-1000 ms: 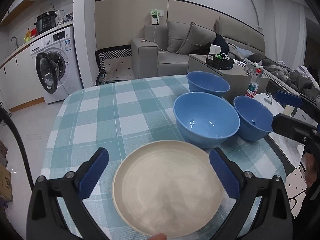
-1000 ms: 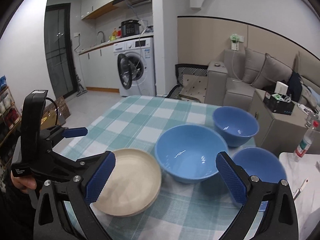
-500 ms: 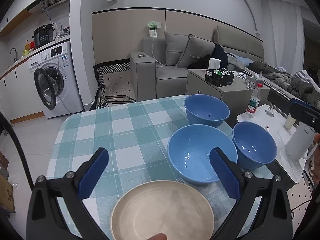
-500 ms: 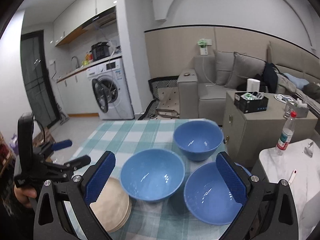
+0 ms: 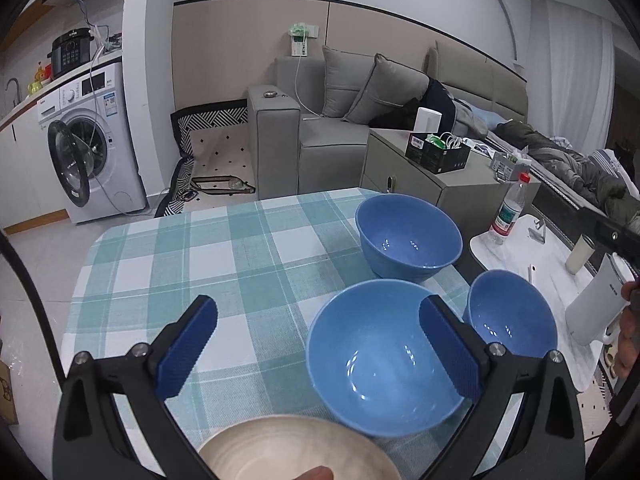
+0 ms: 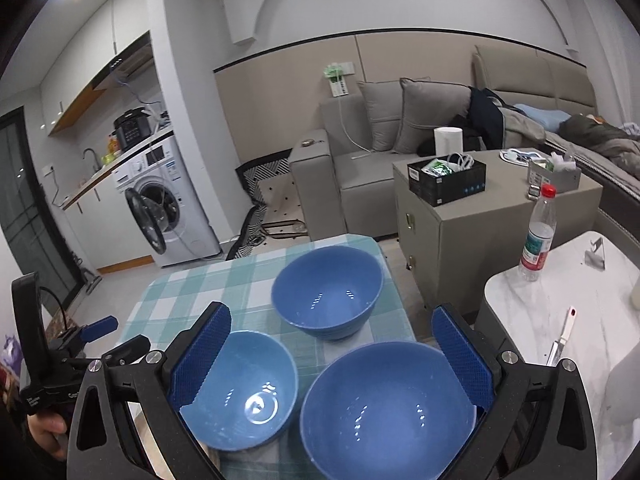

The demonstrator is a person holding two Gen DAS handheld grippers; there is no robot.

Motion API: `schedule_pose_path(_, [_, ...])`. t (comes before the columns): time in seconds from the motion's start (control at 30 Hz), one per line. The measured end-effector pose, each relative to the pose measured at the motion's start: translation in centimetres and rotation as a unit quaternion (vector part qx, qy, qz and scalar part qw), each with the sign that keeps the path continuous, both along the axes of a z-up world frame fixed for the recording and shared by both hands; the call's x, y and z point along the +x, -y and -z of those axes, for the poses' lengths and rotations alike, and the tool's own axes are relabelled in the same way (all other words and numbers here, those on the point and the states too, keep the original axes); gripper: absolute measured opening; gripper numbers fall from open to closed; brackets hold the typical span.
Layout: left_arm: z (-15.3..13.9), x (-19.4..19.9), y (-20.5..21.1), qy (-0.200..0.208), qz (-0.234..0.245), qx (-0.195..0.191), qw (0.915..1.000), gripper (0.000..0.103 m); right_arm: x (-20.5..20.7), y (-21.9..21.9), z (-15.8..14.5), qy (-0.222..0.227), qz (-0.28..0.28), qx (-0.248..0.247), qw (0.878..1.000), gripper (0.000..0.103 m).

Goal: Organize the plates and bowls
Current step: 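Move the left tool toward one blue bowl rim while the right tool approaches another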

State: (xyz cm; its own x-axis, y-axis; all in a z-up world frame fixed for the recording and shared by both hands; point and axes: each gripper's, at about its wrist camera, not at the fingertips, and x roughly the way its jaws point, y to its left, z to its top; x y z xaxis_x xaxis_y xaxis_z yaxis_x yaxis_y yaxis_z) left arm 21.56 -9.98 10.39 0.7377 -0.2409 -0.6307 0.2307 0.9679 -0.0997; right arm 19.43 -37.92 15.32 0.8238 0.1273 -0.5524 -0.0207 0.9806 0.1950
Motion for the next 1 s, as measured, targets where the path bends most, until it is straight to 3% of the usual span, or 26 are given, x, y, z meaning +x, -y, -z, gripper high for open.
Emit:
schedule_pose_path(0.37, [0.8, 4.7, 1.2, -0.028, -0.003, -0.002, 0.9996, 0.102, 5.4, 0.7, 3.4, -0.042, 0.028, 0.01, 0.999, 0.102])
schedule_pose_path(1.0, [2.9, 12.0, 4.3, -0.08, 0.022, 0.002, 0.9966, 0.102, 11.0, 3.3, 7.3, -0.111, 0.052, 0.019, 0.992, 0.098])
